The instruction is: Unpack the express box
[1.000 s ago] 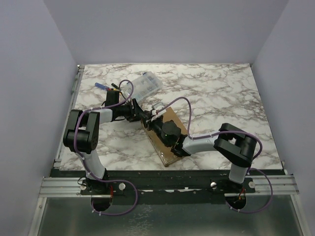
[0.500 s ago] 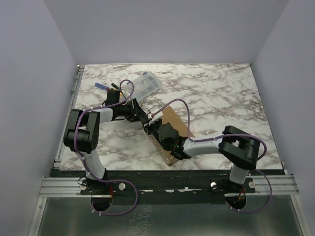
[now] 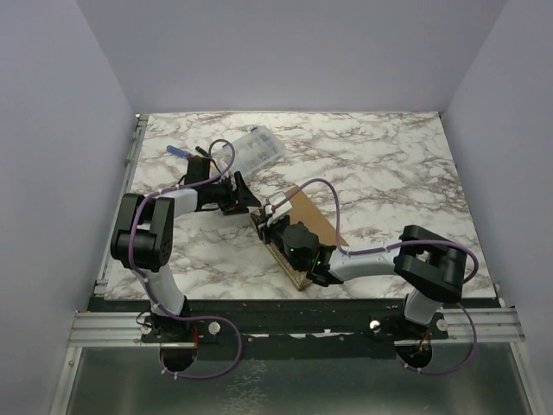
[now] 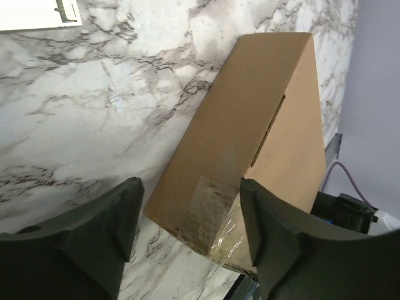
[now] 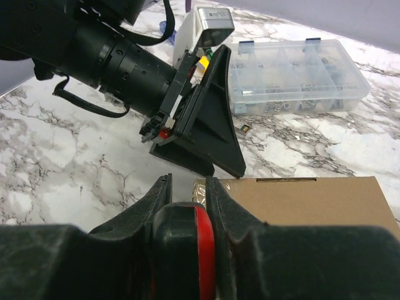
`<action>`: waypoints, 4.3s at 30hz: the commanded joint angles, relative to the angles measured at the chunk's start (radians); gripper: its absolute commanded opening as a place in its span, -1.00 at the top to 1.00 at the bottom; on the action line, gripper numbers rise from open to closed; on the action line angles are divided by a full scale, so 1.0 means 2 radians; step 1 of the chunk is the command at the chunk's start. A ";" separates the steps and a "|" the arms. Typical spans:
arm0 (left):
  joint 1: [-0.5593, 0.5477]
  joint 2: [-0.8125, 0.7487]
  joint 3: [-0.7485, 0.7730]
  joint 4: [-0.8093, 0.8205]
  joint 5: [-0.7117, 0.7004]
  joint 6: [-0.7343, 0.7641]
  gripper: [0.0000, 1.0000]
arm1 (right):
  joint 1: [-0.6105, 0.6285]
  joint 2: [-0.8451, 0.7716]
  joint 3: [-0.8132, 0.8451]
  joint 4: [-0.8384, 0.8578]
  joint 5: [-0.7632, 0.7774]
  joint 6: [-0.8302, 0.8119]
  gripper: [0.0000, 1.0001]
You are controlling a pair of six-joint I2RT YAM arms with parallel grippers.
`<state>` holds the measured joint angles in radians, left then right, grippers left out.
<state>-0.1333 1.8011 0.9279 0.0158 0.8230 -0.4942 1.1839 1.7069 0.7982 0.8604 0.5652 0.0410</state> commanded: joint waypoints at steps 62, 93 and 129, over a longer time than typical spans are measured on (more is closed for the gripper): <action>-0.072 -0.092 -0.111 -0.001 -0.331 -0.128 -0.13 | 0.046 -0.139 -0.052 -0.220 0.056 0.058 0.99; -0.067 -0.086 -0.096 -0.007 -0.348 -0.120 -0.13 | 0.218 -0.192 -0.064 -0.398 0.265 0.197 0.99; -0.162 -0.218 -0.133 -0.010 -0.343 -0.126 -0.67 | 0.221 -0.236 -0.141 -0.264 0.233 0.129 0.99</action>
<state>-0.4583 1.3052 0.6712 -0.0574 0.1989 -0.7475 1.6115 1.2491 0.5419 0.3576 1.0599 0.2874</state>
